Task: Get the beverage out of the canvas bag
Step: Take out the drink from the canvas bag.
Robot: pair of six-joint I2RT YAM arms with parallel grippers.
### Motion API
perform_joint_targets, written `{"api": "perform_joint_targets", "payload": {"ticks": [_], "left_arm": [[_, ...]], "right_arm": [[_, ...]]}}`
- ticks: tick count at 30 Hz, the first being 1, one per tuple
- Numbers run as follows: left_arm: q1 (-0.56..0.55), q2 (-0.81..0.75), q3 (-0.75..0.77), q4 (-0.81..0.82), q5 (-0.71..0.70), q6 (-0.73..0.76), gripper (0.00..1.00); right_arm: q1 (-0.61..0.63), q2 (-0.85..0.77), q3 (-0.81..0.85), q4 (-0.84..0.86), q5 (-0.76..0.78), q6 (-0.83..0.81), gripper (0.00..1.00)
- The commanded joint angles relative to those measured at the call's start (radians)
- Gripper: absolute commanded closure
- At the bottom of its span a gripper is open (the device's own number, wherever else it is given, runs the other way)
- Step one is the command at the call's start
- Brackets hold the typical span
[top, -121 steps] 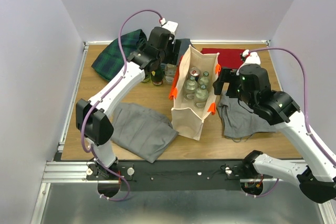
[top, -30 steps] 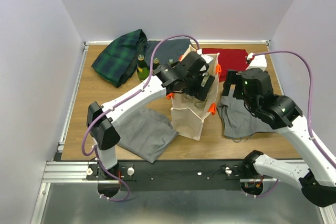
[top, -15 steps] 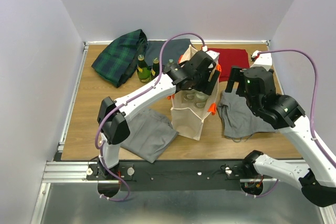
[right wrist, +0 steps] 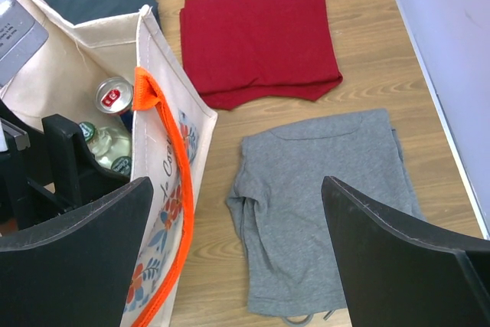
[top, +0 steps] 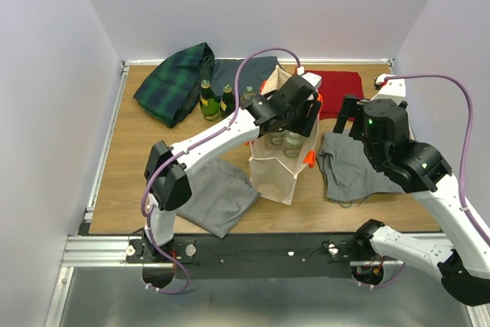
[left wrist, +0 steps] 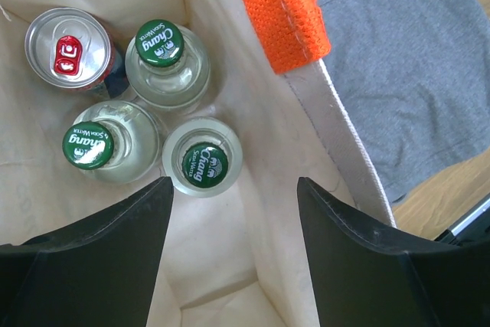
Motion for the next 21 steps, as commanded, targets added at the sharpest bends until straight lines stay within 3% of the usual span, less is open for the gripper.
{"api": "perform_joint_targets", "payload": {"ticks": [1, 21], "left_arm": [[-0.006, 0.022, -0.01, 0.017, -0.038, -0.006, 0.25], [-0.009, 0.068, -0.016, 0.01, -0.062, -0.003, 0.28]], "right_arm": [[0.004, -0.001, 0.024, 0.027, 0.032, -0.006, 0.0], [0.006, -0.039, 0.013, 0.018, 0.047, 0.007, 0.0]]}}
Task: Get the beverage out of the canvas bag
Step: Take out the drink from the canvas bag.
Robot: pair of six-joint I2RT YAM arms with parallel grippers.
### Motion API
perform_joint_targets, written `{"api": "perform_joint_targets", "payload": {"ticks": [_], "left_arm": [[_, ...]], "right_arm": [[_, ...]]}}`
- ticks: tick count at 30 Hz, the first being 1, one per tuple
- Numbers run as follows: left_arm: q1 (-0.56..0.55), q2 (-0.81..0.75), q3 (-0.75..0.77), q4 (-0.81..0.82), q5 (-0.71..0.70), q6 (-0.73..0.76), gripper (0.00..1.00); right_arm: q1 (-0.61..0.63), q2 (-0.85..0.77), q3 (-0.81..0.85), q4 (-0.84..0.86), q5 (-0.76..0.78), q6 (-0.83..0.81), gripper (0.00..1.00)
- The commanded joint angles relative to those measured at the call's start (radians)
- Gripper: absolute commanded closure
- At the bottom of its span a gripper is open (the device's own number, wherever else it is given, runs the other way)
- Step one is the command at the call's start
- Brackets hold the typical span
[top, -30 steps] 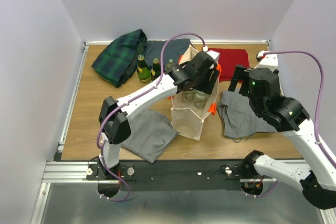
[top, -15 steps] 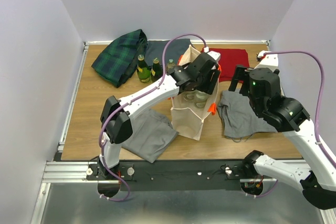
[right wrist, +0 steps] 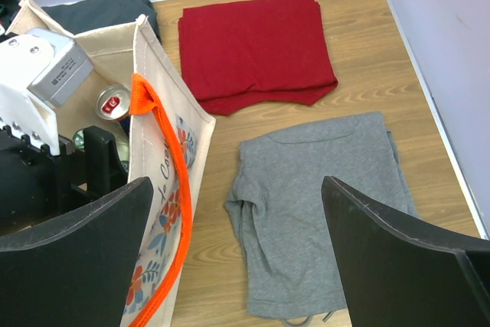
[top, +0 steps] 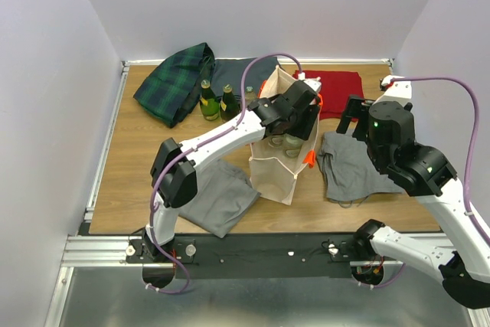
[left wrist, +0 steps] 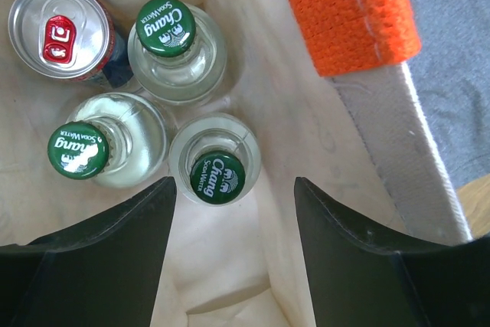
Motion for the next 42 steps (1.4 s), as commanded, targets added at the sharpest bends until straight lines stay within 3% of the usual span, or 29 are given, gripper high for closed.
{"api": "perform_joint_targets", "payload": {"ticks": [1, 8, 12, 20, 21, 24, 35, 42], "left_arm": [[-0.008, 0.018, -0.004, 0.013, -0.032, -0.002, 0.28], [-0.008, 0.036, 0.021, -0.001, -0.036, -0.01, 0.28], [-0.008, 0.041, 0.028, -0.005, -0.052, -0.016, 0.19], [-0.008, 0.058, 0.053, -0.01, -0.068, -0.011, 0.15], [-0.007, 0.059, 0.057, -0.013, -0.072, -0.014, 0.07], [-0.008, 0.065, 0.074, -0.018, -0.062, -0.017, 0.01], [-0.007, 0.081, 0.108, -0.027, -0.026, -0.01, 0.02], [-0.007, 0.085, 0.105, -0.024, -0.019, -0.01, 0.19]], "right_arm": [[0.006, -0.01, 0.013, 0.017, 0.031, 0.009, 0.0], [0.006, -0.013, 0.012, 0.019, 0.037, 0.006, 0.0], [0.006, -0.015, 0.004, 0.022, 0.036, 0.008, 0.0], [0.006, -0.013, 0.007, 0.026, 0.031, 0.003, 0.0], [0.006, -0.015, 0.007, 0.025, 0.031, 0.003, 0.0], [0.006, -0.015, 0.004, 0.025, 0.036, 0.003, 0.0], [0.006, -0.012, 0.002, 0.028, 0.031, 0.006, 0.0], [0.006, -0.009, 0.008, 0.031, 0.03, 0.003, 0.0]]}}
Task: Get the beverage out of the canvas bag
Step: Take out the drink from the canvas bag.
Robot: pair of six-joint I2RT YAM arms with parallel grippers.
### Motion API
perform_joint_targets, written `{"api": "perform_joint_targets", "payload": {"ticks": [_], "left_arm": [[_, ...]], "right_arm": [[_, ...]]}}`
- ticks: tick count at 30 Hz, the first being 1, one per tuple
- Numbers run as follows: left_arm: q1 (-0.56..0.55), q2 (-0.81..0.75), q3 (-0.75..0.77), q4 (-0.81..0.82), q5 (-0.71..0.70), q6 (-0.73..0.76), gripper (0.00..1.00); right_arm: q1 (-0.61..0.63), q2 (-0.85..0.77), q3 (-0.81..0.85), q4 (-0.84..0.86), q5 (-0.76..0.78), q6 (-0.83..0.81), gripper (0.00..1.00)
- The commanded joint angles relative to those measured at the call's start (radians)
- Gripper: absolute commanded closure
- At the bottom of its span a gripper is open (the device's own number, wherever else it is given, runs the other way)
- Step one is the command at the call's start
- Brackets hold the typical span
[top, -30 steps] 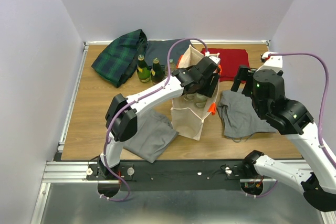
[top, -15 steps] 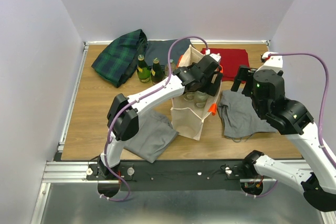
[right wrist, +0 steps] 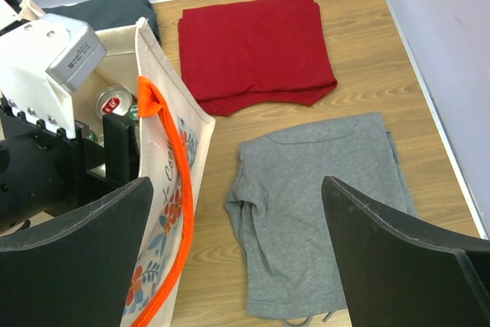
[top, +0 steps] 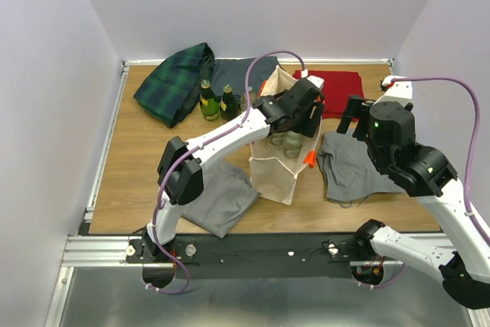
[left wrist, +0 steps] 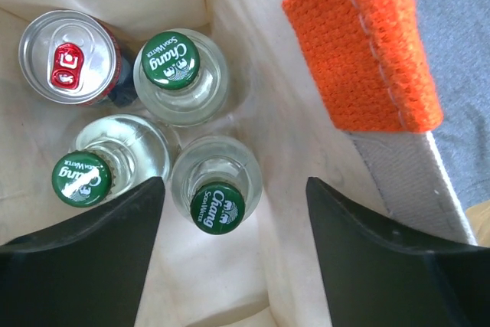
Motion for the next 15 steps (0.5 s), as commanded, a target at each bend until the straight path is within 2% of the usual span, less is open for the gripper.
{"api": "perform_joint_targets", "payload": {"ticks": [1, 15], "left_arm": [[-0.007, 0.019, 0.015, -0.004, 0.016, -0.005, 0.2], [-0.008, 0.024, 0.013, 0.005, 0.021, -0.012, 0.2]], "right_arm": [[0.006, -0.009, 0.012, 0.03, 0.027, 0.002, 0.0], [0.006, -0.032, 0.018, 0.018, 0.06, -0.009, 0.0]]}}
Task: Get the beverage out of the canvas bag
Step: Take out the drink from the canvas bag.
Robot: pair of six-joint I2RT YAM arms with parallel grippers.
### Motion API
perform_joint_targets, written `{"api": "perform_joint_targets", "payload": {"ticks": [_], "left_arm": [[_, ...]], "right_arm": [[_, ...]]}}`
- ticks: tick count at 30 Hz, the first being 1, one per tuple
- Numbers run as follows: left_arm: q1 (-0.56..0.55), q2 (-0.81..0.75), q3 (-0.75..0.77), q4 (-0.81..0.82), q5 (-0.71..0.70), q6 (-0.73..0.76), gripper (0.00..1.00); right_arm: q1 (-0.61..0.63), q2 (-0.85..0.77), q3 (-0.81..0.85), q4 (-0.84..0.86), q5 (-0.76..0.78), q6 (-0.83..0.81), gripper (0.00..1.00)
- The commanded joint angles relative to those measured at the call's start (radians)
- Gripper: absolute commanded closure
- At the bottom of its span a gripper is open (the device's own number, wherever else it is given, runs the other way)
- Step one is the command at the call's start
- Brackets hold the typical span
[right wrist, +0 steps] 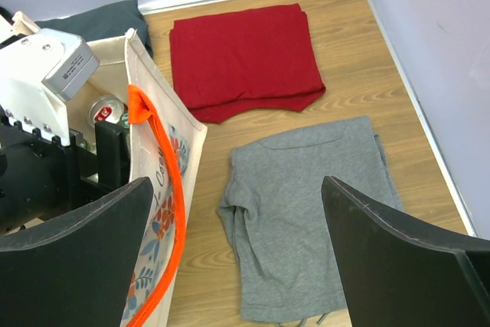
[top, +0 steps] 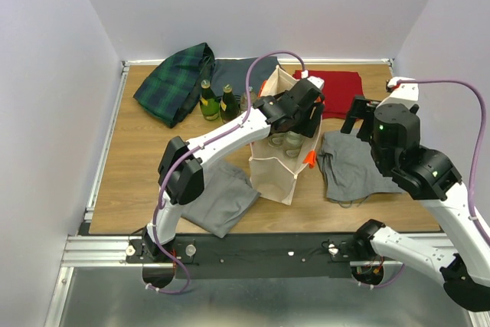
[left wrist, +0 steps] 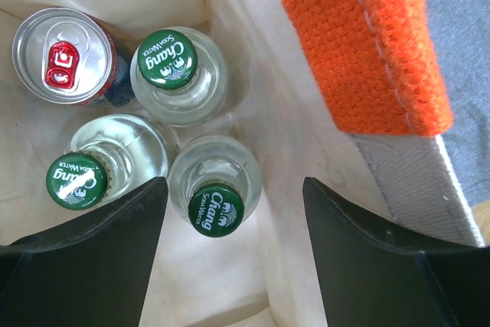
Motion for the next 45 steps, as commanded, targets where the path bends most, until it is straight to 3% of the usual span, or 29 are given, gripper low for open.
{"api": "perform_joint_targets", "payload": {"ticks": [1, 8, 25, 30, 36, 45], "left_arm": [[-0.007, 0.015, 0.012, 0.004, 0.014, -0.011, 0.2], [-0.007, 0.018, -0.003, -0.001, -0.024, -0.017, 0.26], [-0.008, 0.023, -0.012, -0.025, -0.082, -0.02, 0.26], [-0.008, 0.024, -0.017, -0.024, -0.078, -0.02, 0.35], [-0.008, 0.028, -0.019, -0.016, -0.075, -0.014, 0.38], [-0.007, 0.034, -0.022, -0.025, -0.072, -0.022, 0.34]], "right_arm": [[0.006, -0.014, 0.016, 0.018, 0.023, 0.007, 0.0], [0.006, -0.019, 0.005, 0.029, 0.018, 0.013, 0.0], [0.006, 0.015, 0.004, 0.034, 0.006, 0.013, 0.0], [0.004, 0.018, 0.005, 0.026, 0.009, 0.018, 0.0], [0.006, 0.015, 0.005, 0.018, 0.012, 0.024, 0.0], [0.006, 0.014, -0.001, 0.023, 0.015, 0.025, 0.0]]}}
